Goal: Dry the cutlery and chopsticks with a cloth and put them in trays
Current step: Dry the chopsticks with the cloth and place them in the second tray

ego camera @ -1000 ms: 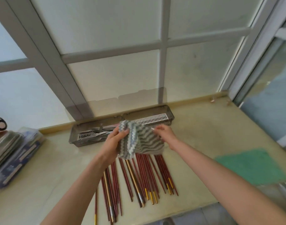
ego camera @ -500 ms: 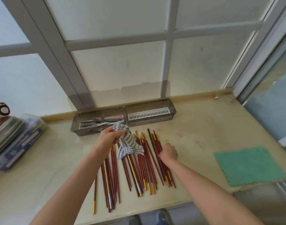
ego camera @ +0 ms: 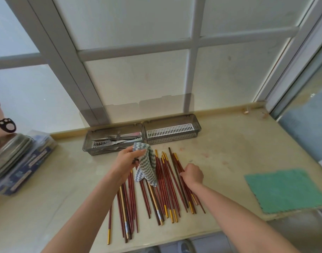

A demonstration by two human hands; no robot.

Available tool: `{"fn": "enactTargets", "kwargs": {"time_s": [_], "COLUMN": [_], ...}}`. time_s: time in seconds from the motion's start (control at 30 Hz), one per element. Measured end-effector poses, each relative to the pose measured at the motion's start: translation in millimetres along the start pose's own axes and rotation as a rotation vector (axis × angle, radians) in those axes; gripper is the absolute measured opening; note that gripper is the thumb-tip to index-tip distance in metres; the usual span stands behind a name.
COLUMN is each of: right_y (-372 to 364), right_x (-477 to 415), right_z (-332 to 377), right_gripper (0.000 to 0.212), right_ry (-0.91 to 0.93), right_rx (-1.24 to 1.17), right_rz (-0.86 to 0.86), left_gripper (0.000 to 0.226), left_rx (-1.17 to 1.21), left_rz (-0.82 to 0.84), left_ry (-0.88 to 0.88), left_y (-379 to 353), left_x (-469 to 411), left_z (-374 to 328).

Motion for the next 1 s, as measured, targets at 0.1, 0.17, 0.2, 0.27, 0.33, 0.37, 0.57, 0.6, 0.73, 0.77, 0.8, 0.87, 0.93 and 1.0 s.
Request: {"fn": "enactTargets", "kwargs": {"time_s": [0.1, 0.17, 0.2, 0.27, 0.33, 0.37, 0.57, 0.6, 0.73, 0.77, 0.8, 0.87, 0.93, 1.0], "right_y": [-1.6, -6.2, -6.1, -1.6, 5.0, 8.4, 9.6, 7.3, 0.4, -0.6, -2.3, -5.0, -7.1, -8.2], "right_x": [4.5, 5.4, 5.0, 2.8, -0.8, -2.1, -2.5, -1.2, 1.7, 2.7, 3.5, 5.7, 6.2, 4.5], "right_z": [12.1, 14.3, 13.5, 10.8, 7.7, 6.7, 8.9, 11.7, 20.7, 22.7, 24.7, 28.1, 29.3, 28.4], "right_gripper": [0.012, 0.013, 0.010, 0.007, 0.012, 0.011, 0.013, 0.015, 0.016, 0.016, 0.016, 0.019, 0.019, 0.018], "right_ry": [0.084, 0.097, 0.091, 0.063, 0.035, 0.030, 0.062, 0.080, 0.162, 0.177, 0.195, 0.219, 0.214, 0.192], "right_rx": [0.135, 0.150, 0.138, 0.094, 0.070, 0.073, 0.141, 0.156, 0.204, 0.225, 0.246, 0.272, 0.274, 0.261], "right_rz": [-0.008, 0.008, 0.010, -0.005, -0.023, -0.032, -0.040, -0.033, -0.032, -0.031, -0.026, -0.020, -0.018, -0.024], "left_gripper": [0.011, 0.011, 0.010, 0.011, 0.012, 0.014, 0.014, 0.013, 0.015, 0.014, 0.013, 0.013, 0.019, 0.026], "left_rx": [-0.009, -0.015, -0.016, -0.007, 0.004, 0.008, 0.000, 0.001, -0.006, -0.018, -0.037, -0.089, -0.138, -0.149], "left_rz": [0.013, 0.019, 0.022, 0.026, 0.028, 0.026, 0.019, 0.021, 0.014, 0.013, 0.014, 0.002, -0.034, -0.083], "left_ry": [0.005, 0.006, 0.005, 0.003, 0.004, 0.008, 0.022, 0.020, 0.022, 0.020, 0.018, 0.021, 0.026, 0.033], "left_y": [-3.0, -2.9, -3.4, -3.8, -2.7, -1.8, -1.0, -1.5, -0.6, 0.2, 0.5, 2.6, 6.5, 11.3], "left_x": [2.0, 2.5, 2.9, 3.6, 3.2, 2.8, 4.0, 4.3, 3.1, 3.2, 3.4, 3.1, 3.5, 2.4], "left_z": [-1.9, -1.7, -2.0, -2.0, -0.8, 0.5, 3.9, 3.4, 2.2, 1.7, 1.2, 2.7, 4.1, 7.3]}}
Point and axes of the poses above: each hand's wrist, its own x-axis away from the middle knuckle, its own y-axis out of the back of the hand, z = x × y, the point moved 8 cm from there along -x, towards the middle knuckle, and after that the axes turned 13 degrees about -x, right-handed, at the moved point
